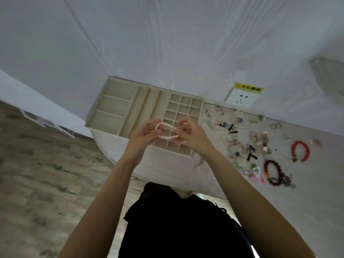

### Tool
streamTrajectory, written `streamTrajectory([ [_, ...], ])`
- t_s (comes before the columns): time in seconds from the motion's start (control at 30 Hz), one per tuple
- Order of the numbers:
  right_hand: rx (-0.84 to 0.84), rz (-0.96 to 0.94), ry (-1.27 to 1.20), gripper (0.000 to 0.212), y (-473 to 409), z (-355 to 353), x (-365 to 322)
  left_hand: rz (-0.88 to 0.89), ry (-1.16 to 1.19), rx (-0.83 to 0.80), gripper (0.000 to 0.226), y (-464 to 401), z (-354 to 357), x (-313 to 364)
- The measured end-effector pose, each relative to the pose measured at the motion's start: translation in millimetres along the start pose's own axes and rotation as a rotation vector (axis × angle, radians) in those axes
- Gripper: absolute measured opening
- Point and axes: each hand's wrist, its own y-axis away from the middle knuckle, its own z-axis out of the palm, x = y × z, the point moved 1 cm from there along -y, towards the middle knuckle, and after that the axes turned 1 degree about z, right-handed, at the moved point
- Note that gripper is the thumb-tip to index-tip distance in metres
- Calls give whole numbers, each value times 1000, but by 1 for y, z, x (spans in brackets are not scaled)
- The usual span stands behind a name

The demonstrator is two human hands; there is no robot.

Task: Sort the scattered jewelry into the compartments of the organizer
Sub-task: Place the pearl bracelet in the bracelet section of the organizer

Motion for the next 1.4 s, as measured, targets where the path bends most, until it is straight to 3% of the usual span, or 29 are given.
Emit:
streamTrajectory([
  [0.17, 16, -70, 96, 12, -89, 76, -21, 100, -212, 129, 41, -46, -80, 27],
  [0.33, 65, -61, 120, 25, -160, 123, -44, 154, -348, 199, 43, -104, -127, 51],
  [0.43, 62, -81, 267, 33, -189, 133, -49, 216, -552, 207, 46, -135, -149, 53],
  [0.53, 83, -123, 403, 36, -199, 130, -48, 249, -879, 155, 53, -155, -169, 39],
  [0.63, 121, -230, 617, 37, -199, 125, -49, 271, -1040, 132, 53, -160, -178, 31],
  [0.77, 49, -479, 1056, 33, -210, 130, -47, 447, -1325, -86, 46, -165, -177, 31],
  [0.83, -31, -538, 1285, 31, -220, 134, -41, 490, -1451, -155, 46, -169, -178, 27],
  [0.97, -318, -395, 1551, 23, -232, 134, -37, 463, -1654, -274, 52, -171, -182, 19],
  [1.07, -370, -411, 1642, 21, -241, 139, -39, 420, -1673, -288, 52, -176, -187, 19],
  [1.17, -257, -501, 1711, 18, -252, 151, -42, 384, -1651, -244, 46, -184, -190, 23],
  [1.3, -264, -432, 1718, 19, -259, 162, -41, 347, -1626, -224, 48, -191, -194, 18],
  [1.4, -216, -378, 1616, 41, -249, 165, -48, 327, -1611, -194, 51, -191, -195, 15],
])
